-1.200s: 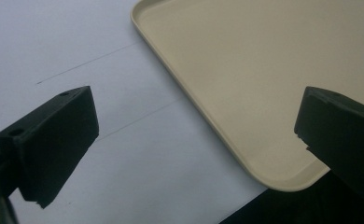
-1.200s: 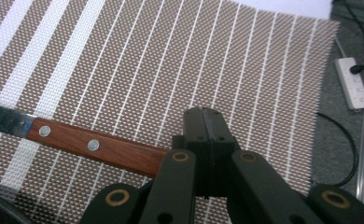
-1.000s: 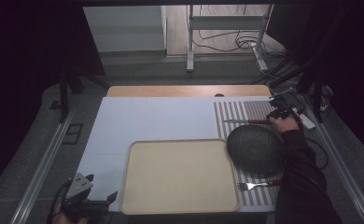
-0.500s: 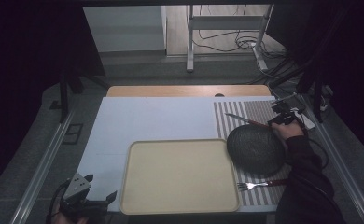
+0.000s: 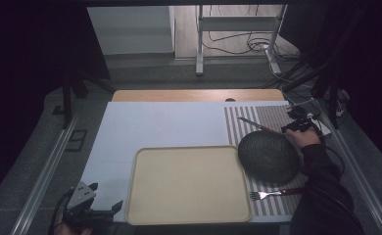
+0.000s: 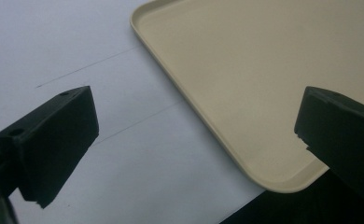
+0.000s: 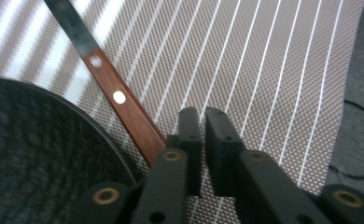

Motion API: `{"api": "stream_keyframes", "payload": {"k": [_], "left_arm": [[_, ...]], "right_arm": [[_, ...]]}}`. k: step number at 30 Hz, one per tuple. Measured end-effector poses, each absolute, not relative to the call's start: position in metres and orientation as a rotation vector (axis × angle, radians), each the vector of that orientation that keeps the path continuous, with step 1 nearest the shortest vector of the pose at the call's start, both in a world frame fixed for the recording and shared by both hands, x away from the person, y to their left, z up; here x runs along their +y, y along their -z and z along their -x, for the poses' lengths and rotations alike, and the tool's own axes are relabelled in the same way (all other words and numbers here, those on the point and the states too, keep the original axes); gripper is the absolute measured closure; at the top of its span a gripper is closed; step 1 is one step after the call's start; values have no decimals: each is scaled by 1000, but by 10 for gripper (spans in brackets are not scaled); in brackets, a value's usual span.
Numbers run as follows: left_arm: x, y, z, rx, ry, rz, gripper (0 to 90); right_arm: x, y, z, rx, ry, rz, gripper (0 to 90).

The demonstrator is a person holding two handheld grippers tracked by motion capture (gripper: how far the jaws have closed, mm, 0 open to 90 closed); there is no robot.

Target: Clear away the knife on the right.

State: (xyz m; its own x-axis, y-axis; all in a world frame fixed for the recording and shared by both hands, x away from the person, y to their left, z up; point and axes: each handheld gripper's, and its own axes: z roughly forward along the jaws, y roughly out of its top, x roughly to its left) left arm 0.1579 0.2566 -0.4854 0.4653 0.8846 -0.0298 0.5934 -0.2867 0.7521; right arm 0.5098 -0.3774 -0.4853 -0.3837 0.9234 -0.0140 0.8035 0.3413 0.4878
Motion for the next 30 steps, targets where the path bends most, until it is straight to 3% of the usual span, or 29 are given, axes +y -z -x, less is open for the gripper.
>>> {"api": "stream_keyframes", "payload": {"k": [5,12,18,30], "left_arm": [[256,485,-158,1227,-523,-2005,0],[256,485,-158,1228,-525,-2007,0],[256,486,-158,1229,-525,-2006,0],[256,486,-158,1230,-523,-2007,0]], "right_arm": [[-375,477,-511,2259,-653,-1579,603],[-364,472,-514,2269,-683,-1572,423],[-351,471,-516,2298,-714,-1555,334],[-322,472,-524,2397,-650,-1482,244]]}}
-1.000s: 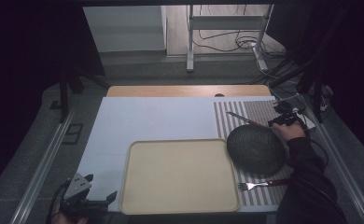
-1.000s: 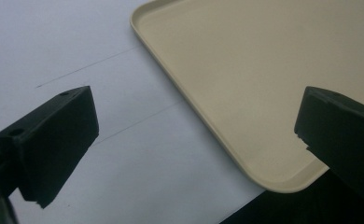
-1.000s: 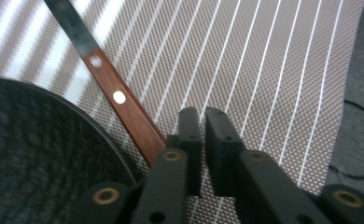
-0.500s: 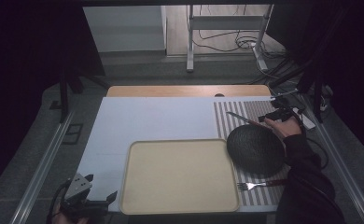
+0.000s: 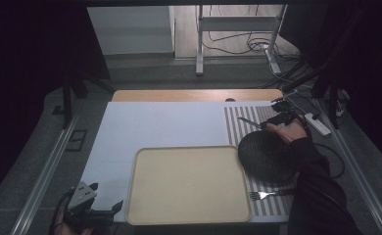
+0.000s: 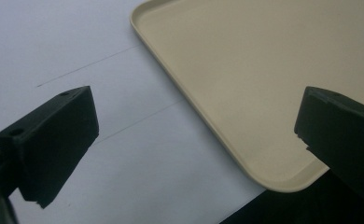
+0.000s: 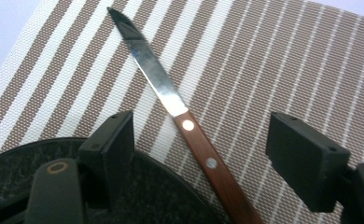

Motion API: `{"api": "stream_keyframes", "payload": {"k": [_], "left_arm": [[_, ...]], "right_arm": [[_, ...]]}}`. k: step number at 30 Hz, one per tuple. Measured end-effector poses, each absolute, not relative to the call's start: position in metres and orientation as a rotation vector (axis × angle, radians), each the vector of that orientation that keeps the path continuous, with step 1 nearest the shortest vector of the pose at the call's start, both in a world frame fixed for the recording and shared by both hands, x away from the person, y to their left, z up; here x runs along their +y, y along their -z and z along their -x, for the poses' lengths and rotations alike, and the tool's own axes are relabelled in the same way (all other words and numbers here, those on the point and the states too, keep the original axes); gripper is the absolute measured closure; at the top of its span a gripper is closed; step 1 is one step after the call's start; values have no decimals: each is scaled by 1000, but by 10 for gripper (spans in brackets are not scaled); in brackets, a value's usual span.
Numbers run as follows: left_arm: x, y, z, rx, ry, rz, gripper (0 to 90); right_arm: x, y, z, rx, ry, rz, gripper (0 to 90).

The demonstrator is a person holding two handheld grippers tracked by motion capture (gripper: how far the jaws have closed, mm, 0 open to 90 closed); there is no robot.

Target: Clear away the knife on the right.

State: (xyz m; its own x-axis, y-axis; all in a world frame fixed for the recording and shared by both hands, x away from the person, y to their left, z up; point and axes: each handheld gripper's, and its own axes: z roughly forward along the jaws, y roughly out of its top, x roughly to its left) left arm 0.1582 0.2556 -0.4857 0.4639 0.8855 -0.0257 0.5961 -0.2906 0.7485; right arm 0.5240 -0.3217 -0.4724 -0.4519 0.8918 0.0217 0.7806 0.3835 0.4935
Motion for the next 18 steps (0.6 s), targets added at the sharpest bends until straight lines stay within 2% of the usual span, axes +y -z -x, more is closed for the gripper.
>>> {"api": "stream_keyframes", "payload": {"k": [8,14,16,17,18], "left_arm": [[256,486,-159,1231,-520,-2009,0],[256,486,-159,1234,-519,-2007,0],[256,486,-159,1234,-520,-2007,0],[256,486,-159,1234,-520,-2007,0],[256,486,-159,1234,-520,-2007,0]], "right_arm": [[-316,478,-532,2423,-628,-1465,225],[-317,489,-540,2443,-592,-1468,258],[-319,491,-542,2452,-589,-1468,286],[-320,493,-543,2470,-590,-1459,379],[-320,493,-543,2470,-590,-1459,379]]}}
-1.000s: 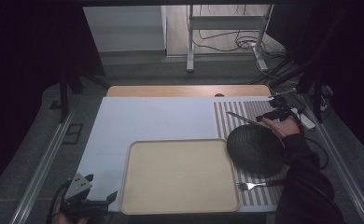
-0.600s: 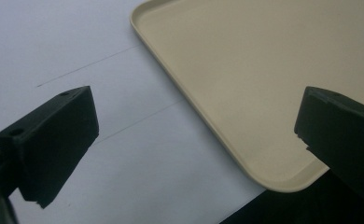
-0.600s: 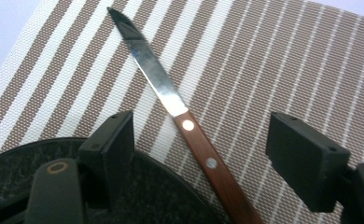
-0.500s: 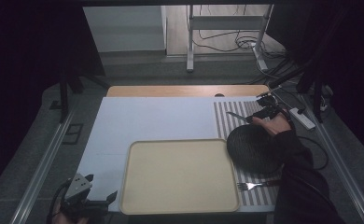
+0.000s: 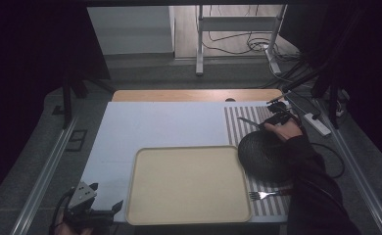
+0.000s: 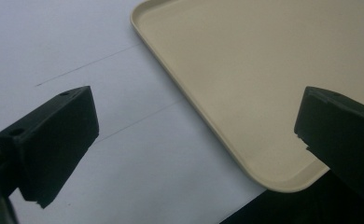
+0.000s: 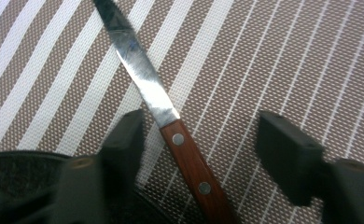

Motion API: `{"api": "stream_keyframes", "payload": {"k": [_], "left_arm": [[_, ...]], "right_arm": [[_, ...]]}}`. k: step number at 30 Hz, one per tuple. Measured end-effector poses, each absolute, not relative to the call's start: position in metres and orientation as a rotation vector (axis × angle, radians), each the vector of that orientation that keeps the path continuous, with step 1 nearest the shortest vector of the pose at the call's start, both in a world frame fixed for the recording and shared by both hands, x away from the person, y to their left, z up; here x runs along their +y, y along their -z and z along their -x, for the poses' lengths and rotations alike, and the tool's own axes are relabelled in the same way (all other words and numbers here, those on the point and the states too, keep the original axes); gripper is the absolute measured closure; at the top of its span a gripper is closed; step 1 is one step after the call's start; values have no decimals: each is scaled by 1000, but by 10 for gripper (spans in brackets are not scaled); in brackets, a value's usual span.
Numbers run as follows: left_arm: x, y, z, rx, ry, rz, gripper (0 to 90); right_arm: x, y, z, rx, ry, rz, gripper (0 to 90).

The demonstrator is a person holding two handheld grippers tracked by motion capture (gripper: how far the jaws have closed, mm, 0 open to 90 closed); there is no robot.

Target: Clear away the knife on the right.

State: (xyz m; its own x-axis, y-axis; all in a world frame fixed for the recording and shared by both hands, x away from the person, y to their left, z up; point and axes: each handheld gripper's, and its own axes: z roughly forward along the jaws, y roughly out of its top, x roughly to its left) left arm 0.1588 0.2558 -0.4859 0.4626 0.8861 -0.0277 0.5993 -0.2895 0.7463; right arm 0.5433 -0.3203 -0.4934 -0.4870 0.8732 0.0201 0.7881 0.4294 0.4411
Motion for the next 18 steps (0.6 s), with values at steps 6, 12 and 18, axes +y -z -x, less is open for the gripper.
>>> {"api": "stream_keyframes", "payload": {"k": [6,12,18], "left_arm": [[255,486,-159,1230,-520,-2011,0],[255,486,-158,1229,-523,-2014,0],[255,486,-158,1227,-525,-2016,0]], "right_arm": [[-323,495,-542,2521,-562,-1330,631],[-323,495,-539,2532,-546,-1251,782],[-320,493,-536,2499,-471,-1190,783]]}}
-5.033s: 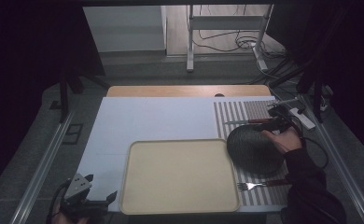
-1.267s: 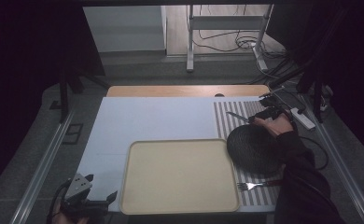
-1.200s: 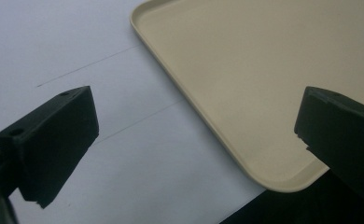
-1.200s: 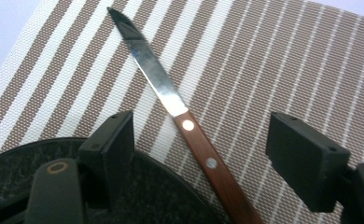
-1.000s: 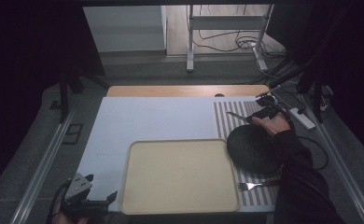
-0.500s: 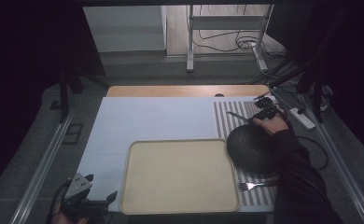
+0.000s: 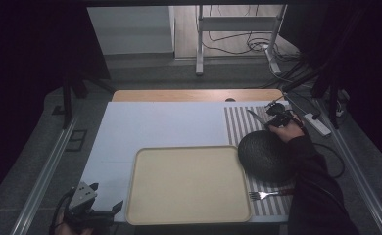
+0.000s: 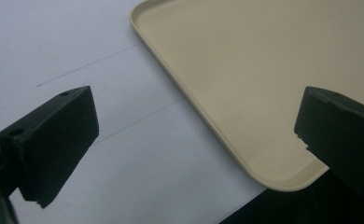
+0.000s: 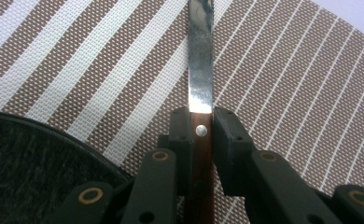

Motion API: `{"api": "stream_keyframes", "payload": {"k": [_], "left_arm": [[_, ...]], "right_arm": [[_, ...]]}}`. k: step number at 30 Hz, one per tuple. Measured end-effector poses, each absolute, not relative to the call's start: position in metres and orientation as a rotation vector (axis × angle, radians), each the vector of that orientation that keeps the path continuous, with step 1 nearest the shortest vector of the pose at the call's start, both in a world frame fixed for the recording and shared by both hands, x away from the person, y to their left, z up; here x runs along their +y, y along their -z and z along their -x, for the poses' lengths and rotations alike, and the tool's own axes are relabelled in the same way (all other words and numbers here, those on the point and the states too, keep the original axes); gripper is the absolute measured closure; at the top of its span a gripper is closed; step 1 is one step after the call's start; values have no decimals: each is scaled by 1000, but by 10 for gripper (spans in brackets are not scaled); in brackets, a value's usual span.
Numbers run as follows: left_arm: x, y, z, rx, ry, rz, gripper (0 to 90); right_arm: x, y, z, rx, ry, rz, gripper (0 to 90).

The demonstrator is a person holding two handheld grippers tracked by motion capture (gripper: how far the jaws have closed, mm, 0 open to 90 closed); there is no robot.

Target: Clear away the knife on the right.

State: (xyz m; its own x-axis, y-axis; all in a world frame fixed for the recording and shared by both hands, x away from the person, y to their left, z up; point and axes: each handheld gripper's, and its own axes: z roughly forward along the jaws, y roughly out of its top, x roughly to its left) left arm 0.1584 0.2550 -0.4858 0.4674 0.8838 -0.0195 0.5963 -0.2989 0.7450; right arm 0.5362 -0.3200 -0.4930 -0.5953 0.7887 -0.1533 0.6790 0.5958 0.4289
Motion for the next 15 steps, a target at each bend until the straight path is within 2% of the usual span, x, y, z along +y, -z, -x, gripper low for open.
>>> {"api": "stream_keyframes", "payload": {"k": [15], "left_arm": [[254,486,-158,1225,-532,-2023,0]], "right_arm": [[-347,471,-521,2419,-552,-1258,783]]}}
